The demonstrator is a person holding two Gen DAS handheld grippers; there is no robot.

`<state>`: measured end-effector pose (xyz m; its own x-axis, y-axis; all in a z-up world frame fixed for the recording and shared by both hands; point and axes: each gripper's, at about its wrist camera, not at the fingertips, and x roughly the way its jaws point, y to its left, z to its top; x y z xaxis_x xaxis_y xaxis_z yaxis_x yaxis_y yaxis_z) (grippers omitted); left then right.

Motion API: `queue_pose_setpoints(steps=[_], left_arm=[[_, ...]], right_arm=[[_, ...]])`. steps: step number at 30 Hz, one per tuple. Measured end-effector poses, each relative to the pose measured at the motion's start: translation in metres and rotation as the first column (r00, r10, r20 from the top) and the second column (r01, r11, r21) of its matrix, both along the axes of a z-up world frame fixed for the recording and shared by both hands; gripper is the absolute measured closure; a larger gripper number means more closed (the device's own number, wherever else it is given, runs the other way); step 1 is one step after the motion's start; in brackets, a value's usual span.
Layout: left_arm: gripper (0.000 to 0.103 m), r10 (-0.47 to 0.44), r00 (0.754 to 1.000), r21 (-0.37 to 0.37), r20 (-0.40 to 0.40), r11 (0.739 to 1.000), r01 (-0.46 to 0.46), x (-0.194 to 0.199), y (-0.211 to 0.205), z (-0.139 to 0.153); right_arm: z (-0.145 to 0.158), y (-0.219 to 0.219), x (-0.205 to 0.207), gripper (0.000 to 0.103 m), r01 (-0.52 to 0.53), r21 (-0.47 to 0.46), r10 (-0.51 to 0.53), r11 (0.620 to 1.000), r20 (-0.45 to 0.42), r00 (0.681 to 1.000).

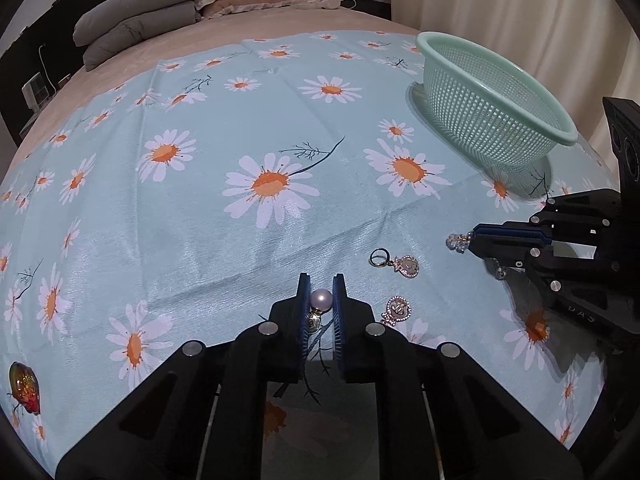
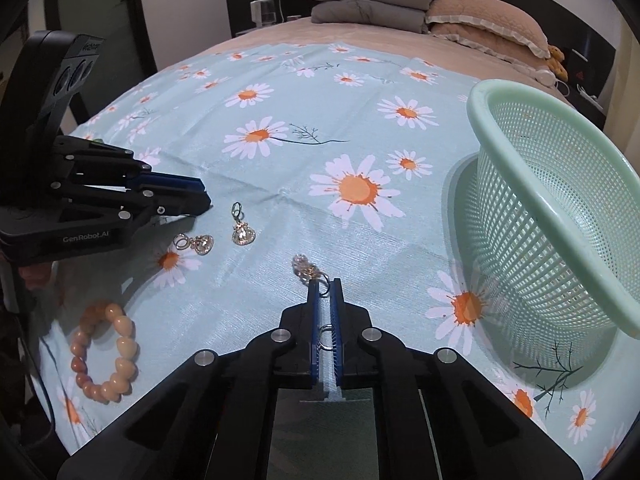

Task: Organize jewelry
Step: 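Lift both earrings and carry them toward the green basket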

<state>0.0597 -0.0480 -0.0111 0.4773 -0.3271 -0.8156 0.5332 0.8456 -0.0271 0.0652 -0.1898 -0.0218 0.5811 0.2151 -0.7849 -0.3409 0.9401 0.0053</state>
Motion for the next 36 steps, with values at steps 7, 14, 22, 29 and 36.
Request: queue_pose_setpoints(steps=[7, 14, 22, 29, 36], left_arm=[[0.092, -0.002, 1.000, -0.007, 0.028, 1.000, 0.002, -0.006, 0.004, 0.016], [0.092, -0.017, 0.998, -0.007, 0.064, 1.000, 0.018, -0.011, 0.002, 0.035], [0.092, 0.005, 0.998, 0.005, 0.057, 1.000, -0.006, -0.010, 0.009, 0.035], [0.092, 0.019, 0.998, -0.003, 0.064, 1.000, -0.018, -0.012, 0.013, 0.041], [0.091, -0.002, 0.996, -0.013, 0.088, 1.000, 0.003, -0.016, 0.004, 0.056]], right_arm=[[0.012, -0.007, -0.005, 0.101, 0.007, 0.019, -0.008, 1.000, 0.023, 1.000], [0.018, -0.007, -0.002, 0.096, -0.007, 0.040, 0.007, 0.999, 0.014, 1.000], [0.013, 0.002, 0.004, 0.071, -0.022, 0.069, 0.021, 0.997, 0.014, 1.000], [0.002, 0.004, 0.007, 0.093, -0.008, 0.030, 0.009, 1.000, -0.016, 1.000], [0.031, -0.007, -0.010, 0.094, 0.010, 0.041, -0.013, 0.999, 0.060, 0.998]])
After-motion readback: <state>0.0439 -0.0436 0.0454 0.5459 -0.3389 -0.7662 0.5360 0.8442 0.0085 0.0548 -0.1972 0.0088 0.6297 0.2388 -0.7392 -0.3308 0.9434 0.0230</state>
